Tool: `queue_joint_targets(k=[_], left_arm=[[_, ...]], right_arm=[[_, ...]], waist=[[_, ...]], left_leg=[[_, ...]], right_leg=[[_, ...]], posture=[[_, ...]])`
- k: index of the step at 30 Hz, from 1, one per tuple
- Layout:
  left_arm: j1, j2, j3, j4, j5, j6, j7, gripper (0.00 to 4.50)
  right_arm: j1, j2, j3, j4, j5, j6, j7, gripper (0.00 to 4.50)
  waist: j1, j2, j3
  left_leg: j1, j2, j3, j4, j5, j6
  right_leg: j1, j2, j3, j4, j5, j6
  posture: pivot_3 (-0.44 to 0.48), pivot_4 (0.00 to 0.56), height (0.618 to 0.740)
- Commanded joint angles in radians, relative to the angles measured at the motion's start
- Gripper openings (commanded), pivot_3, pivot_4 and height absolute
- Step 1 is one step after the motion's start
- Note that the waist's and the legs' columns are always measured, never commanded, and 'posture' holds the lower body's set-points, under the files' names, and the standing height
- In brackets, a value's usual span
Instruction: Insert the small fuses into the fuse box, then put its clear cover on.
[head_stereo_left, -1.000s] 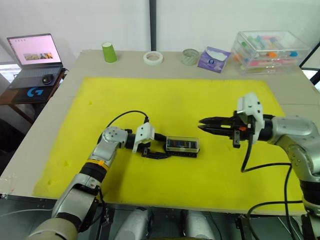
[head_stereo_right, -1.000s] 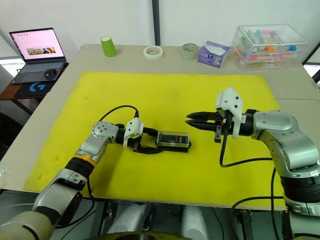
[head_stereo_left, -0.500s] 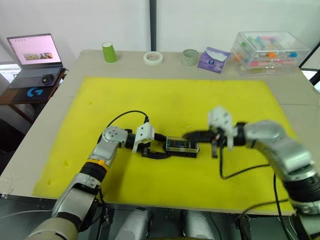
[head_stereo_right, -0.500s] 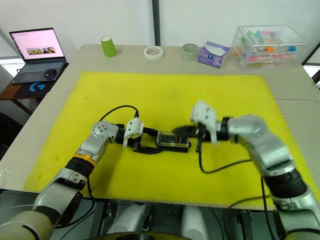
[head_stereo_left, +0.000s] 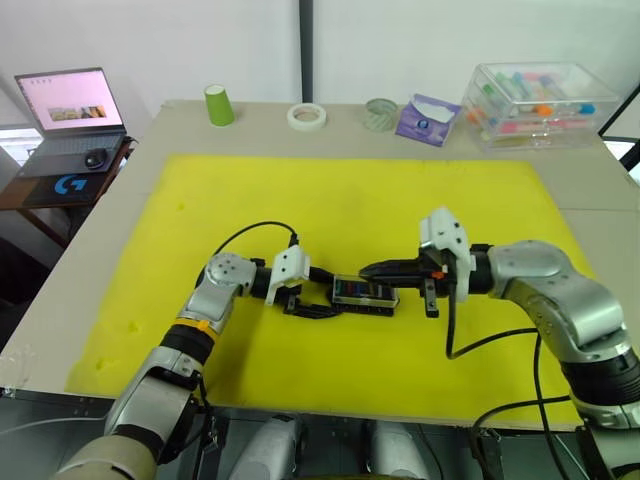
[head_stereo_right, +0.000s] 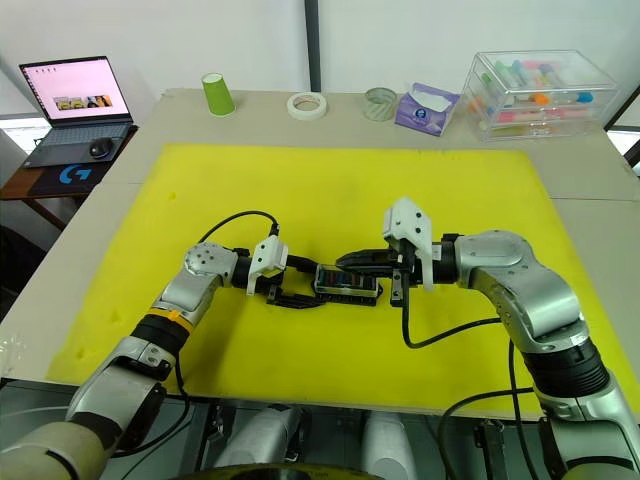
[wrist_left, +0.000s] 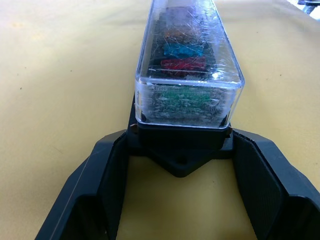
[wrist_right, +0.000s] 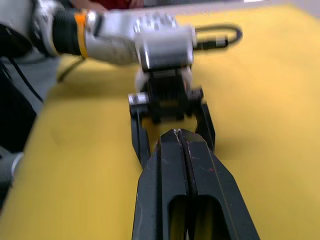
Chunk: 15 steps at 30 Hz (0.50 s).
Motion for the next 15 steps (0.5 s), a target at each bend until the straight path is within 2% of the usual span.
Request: queue_joint_targets(k=[1,5,10,11,12,15], left_arm=[[0.004,-0.004,0.001,0.003,0.005,-0.010,-0.004,2.73],[0.001,-0.011,0.008,-0.003,-0.004,0.005,0.006,2.73],[-0.006,-0.013,0.010,0.011,-0.001,-0.004,0.004,2.73],[-0.007,-0.012,0.011,0.011,-0.002,-0.003,0.000,2.73],[-0.007,-0.008,0.012,0.009,-0.005,0.001,-0.007,3.46],[0.000,0.015,0.022,-0.010,-0.018,0.022,-0.031,4.45]], right_arm=[[-0.029,-0.059,-0.112,-0.057,0.031,0.004,-0.011,0.01],[0.031,-0.147,-0.164,-0.022,-0.011,-0.053,0.037,0.01],[0.085,-0.187,-0.231,-0.009,0.011,-0.051,0.047,0.01],[0.103,-0.192,-0.242,-0.012,0.014,-0.052,0.052,0.38],[0.116,-0.194,-0.249,-0.015,0.015,-0.052,0.053,0.56],[0.141,-0.197,-0.263,-0.023,0.012,-0.056,0.046,1.61]], waist=[[0.001,0.000,0.000],[-0.001,0.000,0.000],[0.000,0.000,0.000],[0.000,0.000,0.000],[0.000,-0.001,0.000],[-0.002,-0.001,0.000]], left_leg=[[0.000,0.000,0.000,0.000,0.000,0.000],[0.000,0.000,0.000,0.000,0.000,0.000],[0.000,0.000,0.000,0.000,0.000,0.000],[0.000,0.000,0.000,0.000,0.000,0.000],[0.000,0.000,0.000,0.000,0.000,0.000],[0.000,0.000,0.000,0.000,0.000,0.000]], right_leg=[[0.000,0.000,0.000,0.000,0.000,0.000],[0.000,0.000,0.000,0.000,0.000,0.000],[0.000,0.000,0.000,0.000,0.000,0.000],[0.000,0.000,0.000,0.000,0.000,0.000],[0.000,0.000,0.000,0.000,0.000,0.000],[0.000,0.000,0.000,0.000,0.000,0.000]], posture=[[0.000,0.150,0.740],[0.000,0.150,0.740],[0.000,0.150,0.740],[0.000,0.150,0.740],[0.000,0.150,0.740],[0.000,0.150,0.740]])
